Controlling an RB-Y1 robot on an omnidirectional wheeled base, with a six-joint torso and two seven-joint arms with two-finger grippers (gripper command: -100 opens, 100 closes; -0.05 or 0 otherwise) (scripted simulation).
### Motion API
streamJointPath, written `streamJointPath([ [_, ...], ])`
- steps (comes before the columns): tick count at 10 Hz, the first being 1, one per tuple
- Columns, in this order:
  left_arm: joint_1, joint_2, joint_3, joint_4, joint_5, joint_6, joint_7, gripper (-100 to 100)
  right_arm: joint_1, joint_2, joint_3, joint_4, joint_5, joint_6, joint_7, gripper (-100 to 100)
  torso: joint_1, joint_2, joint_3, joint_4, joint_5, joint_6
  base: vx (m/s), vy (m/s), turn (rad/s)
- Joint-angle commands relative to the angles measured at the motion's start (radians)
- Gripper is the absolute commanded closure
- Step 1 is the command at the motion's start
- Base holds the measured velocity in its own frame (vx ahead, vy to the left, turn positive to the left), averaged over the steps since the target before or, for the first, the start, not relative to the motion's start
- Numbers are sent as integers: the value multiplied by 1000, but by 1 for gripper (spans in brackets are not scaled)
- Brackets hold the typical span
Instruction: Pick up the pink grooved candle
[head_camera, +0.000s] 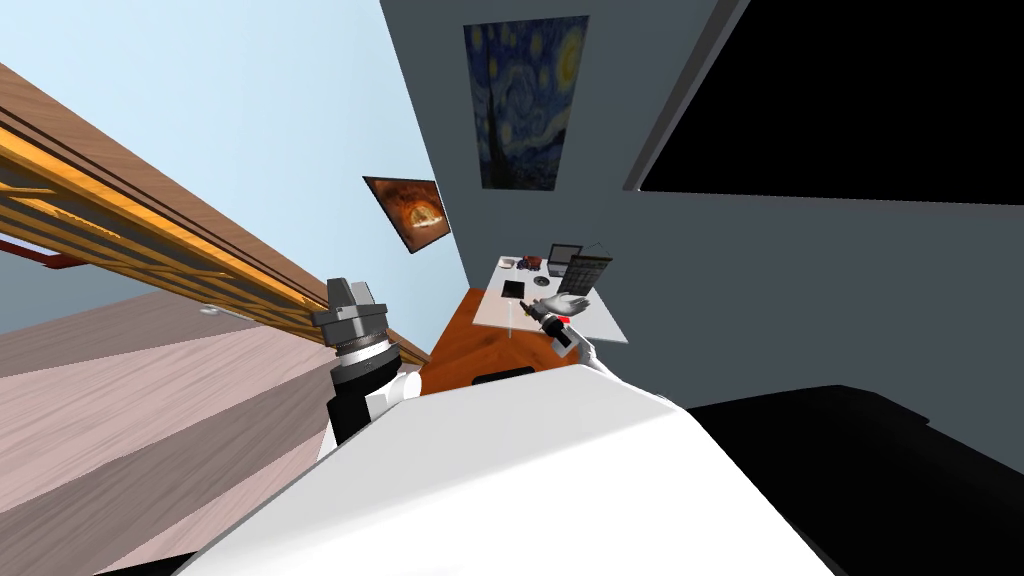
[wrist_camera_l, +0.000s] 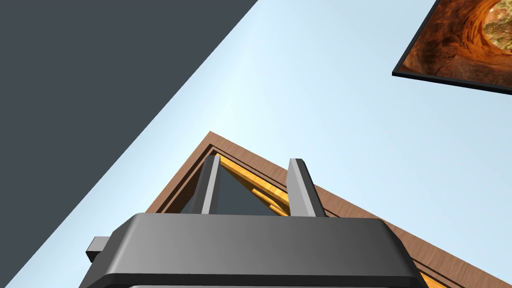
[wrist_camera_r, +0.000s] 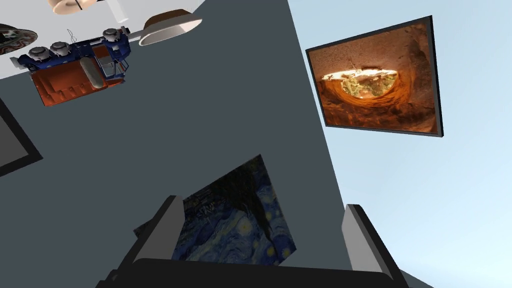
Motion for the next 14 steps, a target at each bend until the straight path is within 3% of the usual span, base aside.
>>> streamJointPath([
  [1,0,0,0,0,0,0,0,0,-24,-20,17,50,42,21,34,-100,0,0,0,0,0,0,16,22,32],
  [4,0,0,0,0,0,0,0,0,-43,-31,27,113,69,32,54,-100,0,0,0,0,0,0,11,10,15],
  [7,0,0,0,0,0,0,0,0,-94,-56,55,225,149,59,110,-100,-1,-1,0,0,0,0,22,3,42],
  [11,0,0,0,0,0,0,0,0,-109,-61,63,286,175,66,128,-100,-1,0,0,0,0,0,18,3,15],
  [14,0,0,0,0,0,0,0,0,-137,-69,77,364,223,75,160,-100,-1,0,0,0,0,0,17,-2,34],
])
